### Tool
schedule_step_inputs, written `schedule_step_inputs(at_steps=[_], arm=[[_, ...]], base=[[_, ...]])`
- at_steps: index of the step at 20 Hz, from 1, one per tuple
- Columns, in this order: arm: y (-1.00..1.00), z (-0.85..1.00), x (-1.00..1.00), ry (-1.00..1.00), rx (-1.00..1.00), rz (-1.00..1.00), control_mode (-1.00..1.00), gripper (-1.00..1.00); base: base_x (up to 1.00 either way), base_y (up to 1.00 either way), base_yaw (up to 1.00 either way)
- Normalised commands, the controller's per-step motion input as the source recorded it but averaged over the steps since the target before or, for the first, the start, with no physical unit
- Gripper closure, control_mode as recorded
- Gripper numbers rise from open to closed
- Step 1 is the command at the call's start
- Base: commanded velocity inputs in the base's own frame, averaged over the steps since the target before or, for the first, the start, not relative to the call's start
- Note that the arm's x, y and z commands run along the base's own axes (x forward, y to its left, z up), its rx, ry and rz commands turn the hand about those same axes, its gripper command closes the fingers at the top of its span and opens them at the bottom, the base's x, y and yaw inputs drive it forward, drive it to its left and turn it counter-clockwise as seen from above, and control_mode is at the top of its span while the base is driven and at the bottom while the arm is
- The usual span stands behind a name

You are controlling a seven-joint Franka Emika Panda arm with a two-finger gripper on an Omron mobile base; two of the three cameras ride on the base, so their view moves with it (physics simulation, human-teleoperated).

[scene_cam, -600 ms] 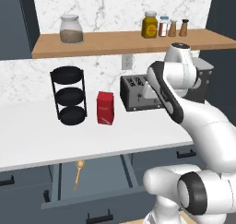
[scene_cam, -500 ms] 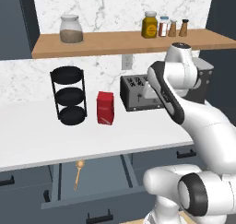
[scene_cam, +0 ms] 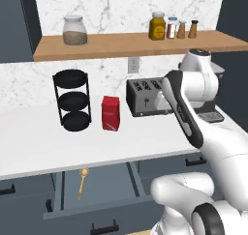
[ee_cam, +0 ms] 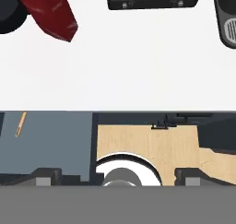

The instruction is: Pick the wooden spoon from the drawer and place it on the counter.

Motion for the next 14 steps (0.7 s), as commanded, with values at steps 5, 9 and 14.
schedule_step_inputs(at_steps=[5,9,14], arm=[[0.00,0.00,-0.09,0.00,0.00,0.00,1.00,-1.00],[0.00,0.00,0.00,0.00,0.00,0.00,1.00,-1.00],[0.00,0.00,0.00,0.00,0.00,0.00,1.00,-1.00]], base=[[-0.40,-0.30,0.00],[-0.30,-0.63,0.00],[0.03,-0.55,0.06]])
